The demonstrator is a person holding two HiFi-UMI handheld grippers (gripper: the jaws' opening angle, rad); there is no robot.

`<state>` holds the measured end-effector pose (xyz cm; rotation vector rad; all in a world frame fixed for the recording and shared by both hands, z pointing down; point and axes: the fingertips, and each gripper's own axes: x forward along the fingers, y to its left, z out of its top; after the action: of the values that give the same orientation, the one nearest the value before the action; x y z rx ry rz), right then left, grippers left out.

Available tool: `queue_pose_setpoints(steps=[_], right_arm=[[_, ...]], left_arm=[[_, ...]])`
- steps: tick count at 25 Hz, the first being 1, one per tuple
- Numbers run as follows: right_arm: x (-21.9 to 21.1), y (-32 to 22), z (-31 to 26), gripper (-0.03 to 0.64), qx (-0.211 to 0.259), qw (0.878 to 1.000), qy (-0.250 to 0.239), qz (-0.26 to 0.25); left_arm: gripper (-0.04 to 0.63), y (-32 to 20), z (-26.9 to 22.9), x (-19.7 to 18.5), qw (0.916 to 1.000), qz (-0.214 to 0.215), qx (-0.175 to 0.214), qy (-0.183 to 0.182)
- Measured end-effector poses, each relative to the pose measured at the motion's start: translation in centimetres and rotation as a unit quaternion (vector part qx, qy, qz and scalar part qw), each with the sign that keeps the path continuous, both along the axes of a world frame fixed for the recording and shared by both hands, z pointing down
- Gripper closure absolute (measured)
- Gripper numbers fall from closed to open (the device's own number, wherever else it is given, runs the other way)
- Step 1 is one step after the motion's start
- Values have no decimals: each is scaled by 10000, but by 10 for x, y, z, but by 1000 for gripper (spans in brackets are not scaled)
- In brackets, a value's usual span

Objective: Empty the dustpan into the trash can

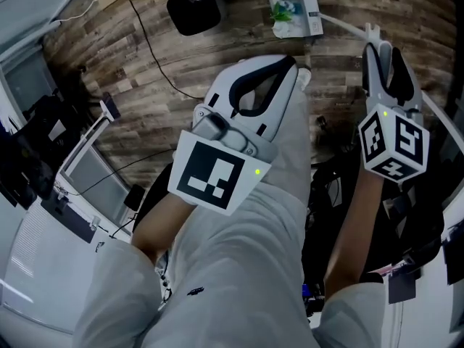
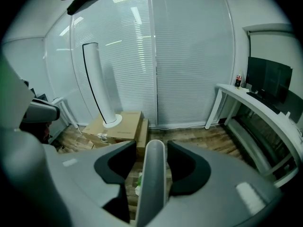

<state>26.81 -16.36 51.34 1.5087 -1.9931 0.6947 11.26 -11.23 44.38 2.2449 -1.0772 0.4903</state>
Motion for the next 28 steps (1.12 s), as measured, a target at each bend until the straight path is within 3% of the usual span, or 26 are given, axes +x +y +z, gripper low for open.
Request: queue_pose_setpoints(steps=[6,11,28], right_arm=[[7,-3,12,432,-96,9997,124,193],[5,-2,16,471,-73,9991,412,49],[-12,26,4,474,15,9997,227,119]], left_arm=[[589,1,7,1,10000,54,-22,-38],[589,7,12,3,9999,70,-82,-52],[589,30,4,-29,10000,-29,11,-77]])
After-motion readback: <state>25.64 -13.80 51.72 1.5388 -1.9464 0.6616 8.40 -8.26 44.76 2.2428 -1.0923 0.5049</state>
